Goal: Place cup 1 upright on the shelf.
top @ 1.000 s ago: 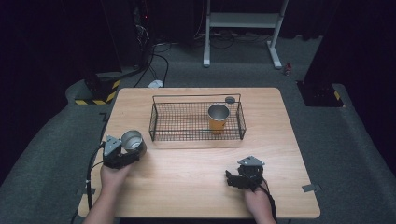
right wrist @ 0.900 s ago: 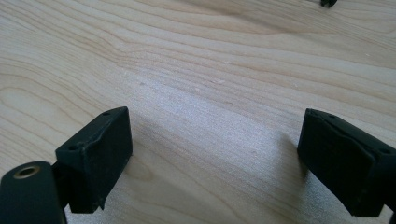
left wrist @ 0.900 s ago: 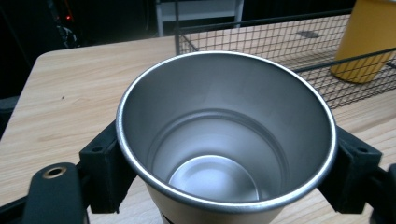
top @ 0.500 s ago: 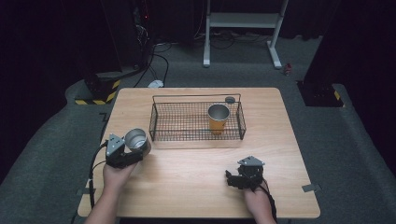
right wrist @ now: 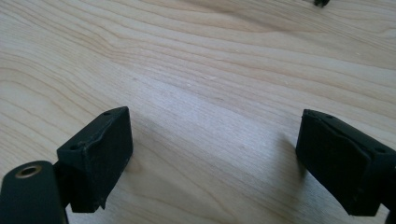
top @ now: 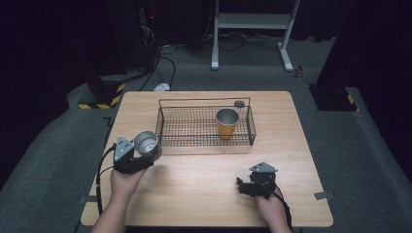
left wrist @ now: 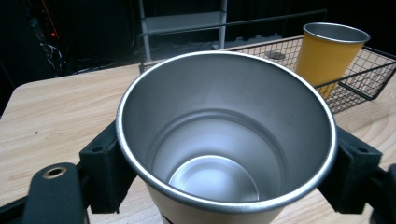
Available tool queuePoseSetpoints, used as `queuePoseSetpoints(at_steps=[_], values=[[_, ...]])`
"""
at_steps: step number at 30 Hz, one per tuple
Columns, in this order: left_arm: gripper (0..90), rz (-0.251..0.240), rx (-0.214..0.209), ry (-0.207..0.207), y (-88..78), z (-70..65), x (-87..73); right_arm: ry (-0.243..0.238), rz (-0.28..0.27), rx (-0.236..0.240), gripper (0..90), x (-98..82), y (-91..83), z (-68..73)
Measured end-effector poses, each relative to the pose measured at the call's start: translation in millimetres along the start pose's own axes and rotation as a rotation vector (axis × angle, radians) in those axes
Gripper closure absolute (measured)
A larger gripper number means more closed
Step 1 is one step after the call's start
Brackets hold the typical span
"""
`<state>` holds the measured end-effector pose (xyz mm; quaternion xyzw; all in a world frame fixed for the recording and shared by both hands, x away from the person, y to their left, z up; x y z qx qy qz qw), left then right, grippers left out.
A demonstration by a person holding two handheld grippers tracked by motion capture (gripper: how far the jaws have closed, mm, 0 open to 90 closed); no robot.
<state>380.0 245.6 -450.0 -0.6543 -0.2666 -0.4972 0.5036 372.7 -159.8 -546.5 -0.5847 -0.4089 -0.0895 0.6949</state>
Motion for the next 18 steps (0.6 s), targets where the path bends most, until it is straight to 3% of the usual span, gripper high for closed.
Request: queuePoseSetpoints(at_steps=[18], values=[[18.7, -0.030, -0.033, 0.020, 16.0, -23.0, 33.8, -0.001, 0.001, 0.010, 10.1, -1.6, -0.8, -4.5]])
Point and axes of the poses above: each handheld gripper's, and its own axes: y roughly forward along the jaws, x roughly out of its top, z roughly to its left, the point moved 3 cm from there along y, roughly forward along the jaws, and after that the axes turned 2 degrees about z, right-handed, at the moved point
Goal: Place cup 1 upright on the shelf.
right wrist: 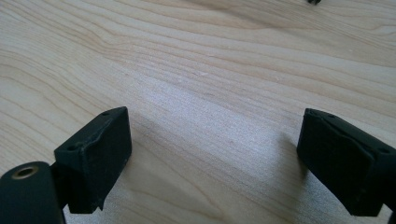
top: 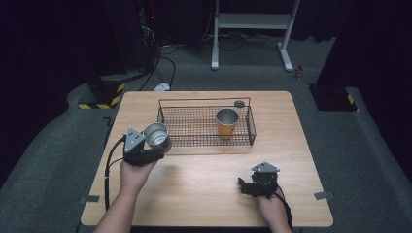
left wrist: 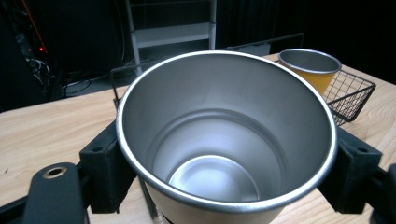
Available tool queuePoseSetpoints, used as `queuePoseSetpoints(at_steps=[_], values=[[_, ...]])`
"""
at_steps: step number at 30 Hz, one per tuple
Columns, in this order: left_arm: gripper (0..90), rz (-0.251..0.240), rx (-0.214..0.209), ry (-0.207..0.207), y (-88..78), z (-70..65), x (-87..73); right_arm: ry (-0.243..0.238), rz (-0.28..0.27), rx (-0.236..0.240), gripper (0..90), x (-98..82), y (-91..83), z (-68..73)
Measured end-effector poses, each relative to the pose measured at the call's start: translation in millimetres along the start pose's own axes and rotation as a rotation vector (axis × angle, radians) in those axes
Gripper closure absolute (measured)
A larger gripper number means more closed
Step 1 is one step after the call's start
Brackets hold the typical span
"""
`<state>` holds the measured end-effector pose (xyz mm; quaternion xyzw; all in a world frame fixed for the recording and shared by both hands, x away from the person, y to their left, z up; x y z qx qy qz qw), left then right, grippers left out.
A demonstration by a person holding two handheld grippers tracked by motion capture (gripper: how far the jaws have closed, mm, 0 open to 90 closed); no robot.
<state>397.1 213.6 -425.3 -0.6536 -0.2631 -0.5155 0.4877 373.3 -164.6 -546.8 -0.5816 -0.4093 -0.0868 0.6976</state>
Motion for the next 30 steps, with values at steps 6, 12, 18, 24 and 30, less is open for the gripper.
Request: queuePoseSetpoints(at_steps=[6, 12, 18, 24, 30], values=[[18.8, -0.015, -0.024, 0.014, 6.5, -11.1, 15.8, -0.003, -0.001, -0.001, 10.1, -0.1, 0.1, -0.2], [18.7, -0.016, -0.038, 0.037, 13.5, -21.3, 31.9, -0.001, 0.001, -0.001, 10.1, -0.1, 0.0, 0.1], [18.7, -0.008, -0.052, 0.023, 23.1, -25.8, 41.6, 0.000, -0.001, -0.002, 10.1, -0.1, 0.1, 0.1], [18.7, 0.006, -0.047, 0.011, 33.4, -27.1, 44.7, 0.000, -0.001, -0.001, 10.1, -0.1, 0.1, 0.1], [18.7, 0.005, -0.041, -0.003, 38.9, -24.2, 51.6, -0.001, 0.000, 0.001, 9.7, 0.1, 0.3, 0.1]])
Point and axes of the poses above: each handheld gripper's, and its own axes: y roughly forward along the jaws, x roughly out of its top, z roughly to its left, the point moved 3 cm from there along y, roughly forward along the jaws, and after that the axes turned 2 degrees about z, right-handed, at the moved point
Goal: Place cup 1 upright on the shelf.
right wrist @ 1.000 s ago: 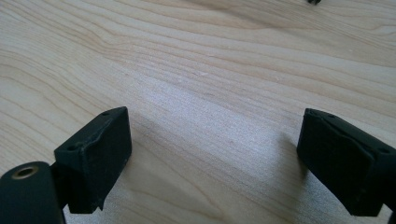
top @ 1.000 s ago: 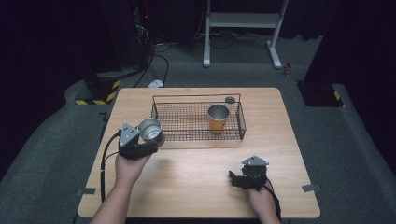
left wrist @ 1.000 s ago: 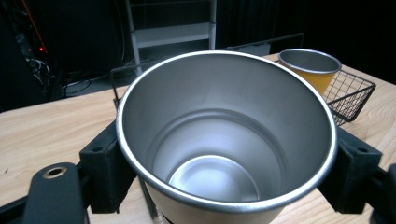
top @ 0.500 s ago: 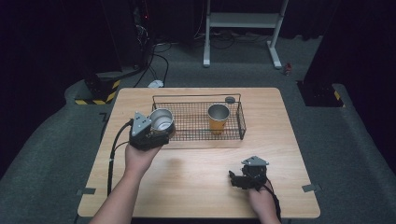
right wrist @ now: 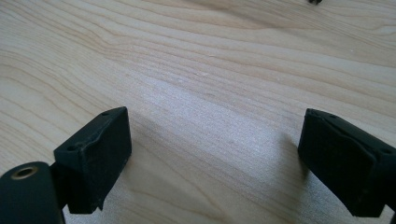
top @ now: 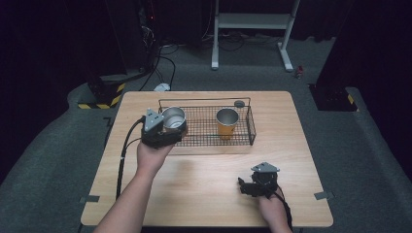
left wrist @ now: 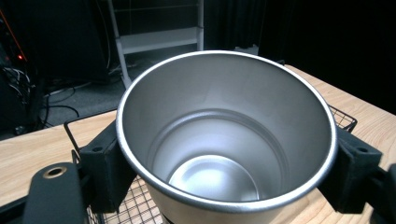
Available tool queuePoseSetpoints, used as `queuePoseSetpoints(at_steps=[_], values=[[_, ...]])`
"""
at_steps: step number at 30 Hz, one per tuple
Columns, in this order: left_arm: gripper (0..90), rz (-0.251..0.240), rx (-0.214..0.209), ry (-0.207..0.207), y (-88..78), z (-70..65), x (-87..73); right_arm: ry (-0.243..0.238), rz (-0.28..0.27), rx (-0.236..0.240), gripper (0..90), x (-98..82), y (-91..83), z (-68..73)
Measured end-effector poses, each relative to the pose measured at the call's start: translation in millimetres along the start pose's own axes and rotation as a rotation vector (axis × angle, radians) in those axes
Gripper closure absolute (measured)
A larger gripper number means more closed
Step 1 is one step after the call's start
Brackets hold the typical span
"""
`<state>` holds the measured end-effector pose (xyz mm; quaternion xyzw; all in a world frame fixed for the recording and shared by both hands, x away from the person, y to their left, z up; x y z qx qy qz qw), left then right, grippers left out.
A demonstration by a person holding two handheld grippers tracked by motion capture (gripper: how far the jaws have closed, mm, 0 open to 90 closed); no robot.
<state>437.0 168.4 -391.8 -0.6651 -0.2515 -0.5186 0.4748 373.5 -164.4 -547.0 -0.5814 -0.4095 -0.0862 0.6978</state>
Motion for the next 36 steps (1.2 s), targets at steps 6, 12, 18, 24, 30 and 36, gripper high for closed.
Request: queuePoseSetpoints(at_steps=[6, 12, 18, 24, 30, 36], values=[[18.7, 0.006, -0.007, 0.000, 8.8, 2.9, 4.9, 0.000, 0.000, 0.000, 9.7, 0.0, 0.0, 0.0], [18.7, 0.008, -0.013, 0.001, 16.7, 2.6, 9.0, -0.001, 0.000, 0.002, 9.6, 0.1, 0.0, -0.1], [18.7, 0.013, -0.007, -0.014, 26.6, 8.0, 7.3, -0.001, -0.001, 0.002, 9.6, 0.1, 0.0, -0.1], [18.7, 0.011, -0.001, -0.028, 35.6, 15.1, 9.6, -0.001, 0.000, 0.002, 9.6, 0.1, 0.0, -0.1], [18.7, 0.016, 0.019, -0.015, 47.0, 18.4, 11.2, 0.000, -0.001, 0.002, 9.6, 0.1, 0.1, 0.0], [18.8, 0.029, 0.032, -0.016, 55.9, 22.7, 7.3, -0.001, -0.001, 0.002, 9.5, 0.1, 0.1, 0.0]])
Point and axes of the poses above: each handheld gripper's, and its own axes: y roughly forward along the jaws, x roughly out of its top, z roughly to its left, the point moved 3 cm from there along y, roughly forward along the jaws, and after that the axes turned 2 degrees about z, right-handed, at the moved point
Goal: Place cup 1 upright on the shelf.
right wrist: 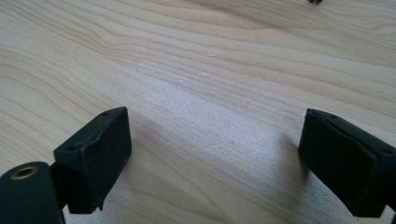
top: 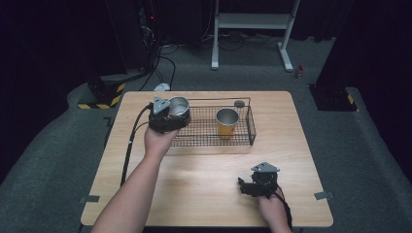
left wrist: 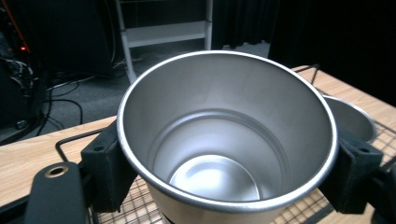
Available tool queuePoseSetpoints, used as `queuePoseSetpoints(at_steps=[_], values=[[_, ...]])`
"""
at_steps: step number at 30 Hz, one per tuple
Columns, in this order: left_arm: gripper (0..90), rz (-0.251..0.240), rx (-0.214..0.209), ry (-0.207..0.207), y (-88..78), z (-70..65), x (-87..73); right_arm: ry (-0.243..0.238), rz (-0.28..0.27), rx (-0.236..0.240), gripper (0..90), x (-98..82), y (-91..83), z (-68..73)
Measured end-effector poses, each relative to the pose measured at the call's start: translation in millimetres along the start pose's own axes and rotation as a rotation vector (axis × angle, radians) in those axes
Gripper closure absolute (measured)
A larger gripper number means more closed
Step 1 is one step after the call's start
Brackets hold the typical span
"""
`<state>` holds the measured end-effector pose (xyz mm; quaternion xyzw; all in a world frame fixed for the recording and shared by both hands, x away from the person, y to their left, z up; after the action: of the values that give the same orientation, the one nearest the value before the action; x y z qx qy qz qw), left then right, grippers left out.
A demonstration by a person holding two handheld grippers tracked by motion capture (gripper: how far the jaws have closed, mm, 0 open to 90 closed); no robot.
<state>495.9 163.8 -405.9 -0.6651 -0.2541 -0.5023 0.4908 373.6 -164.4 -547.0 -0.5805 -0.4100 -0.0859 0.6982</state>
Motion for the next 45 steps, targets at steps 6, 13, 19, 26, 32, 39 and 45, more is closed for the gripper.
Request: queuePoseSetpoints(at_steps=[6, 13, 19, 26, 32, 39, 45], values=[[18.8, 0.007, -0.001, -0.005, 9.9, 3.7, -4.1, -0.003, 0.001, 0.001, 9.4, 0.1, 0.1, -0.2], [18.8, 0.095, -0.004, -0.026, 32.3, 9.3, -20.6, -0.006, 0.001, 0.003, 9.2, 0.5, 0.4, -0.2], [18.8, 0.131, -0.002, -0.009, 45.0, 6.8, -30.1, -0.010, 0.002, 0.003, 9.2, 0.6, 0.7, -0.4], [18.8, 0.205, -0.013, -0.047, 59.2, 4.5, -39.4, -0.008, 0.002, 0.003, 9.2, 0.6, 0.6, -0.3], [18.8, 0.263, 0.010, -0.043, 66.0, 6.5, -47.1, -0.010, 0.002, 0.002, 9.2, 0.6, 0.7, -0.4], [18.8, 0.305, 0.028, -0.034, 72.1, 6.2, -52.0, -0.007, 0.003, 0.003, 9.2, 0.6, 0.6, -0.2], [18.8, 0.312, 0.043, -0.035, 72.5, 7.3, -50.7, -0.008, 0.003, 0.003, 9.2, 0.6, 0.6, -0.2]])
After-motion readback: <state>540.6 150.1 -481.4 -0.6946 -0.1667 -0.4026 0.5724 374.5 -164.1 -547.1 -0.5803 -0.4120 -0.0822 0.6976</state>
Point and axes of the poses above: each handheld gripper's, and its own axes: y roughly forward along the jaws, x roughly out of its top, z roughly to its left, the point moved 3 cm from there along y, roughly forward along the jaws, and after that the axes turned 2 degrees about z, right-handed, at the moved point
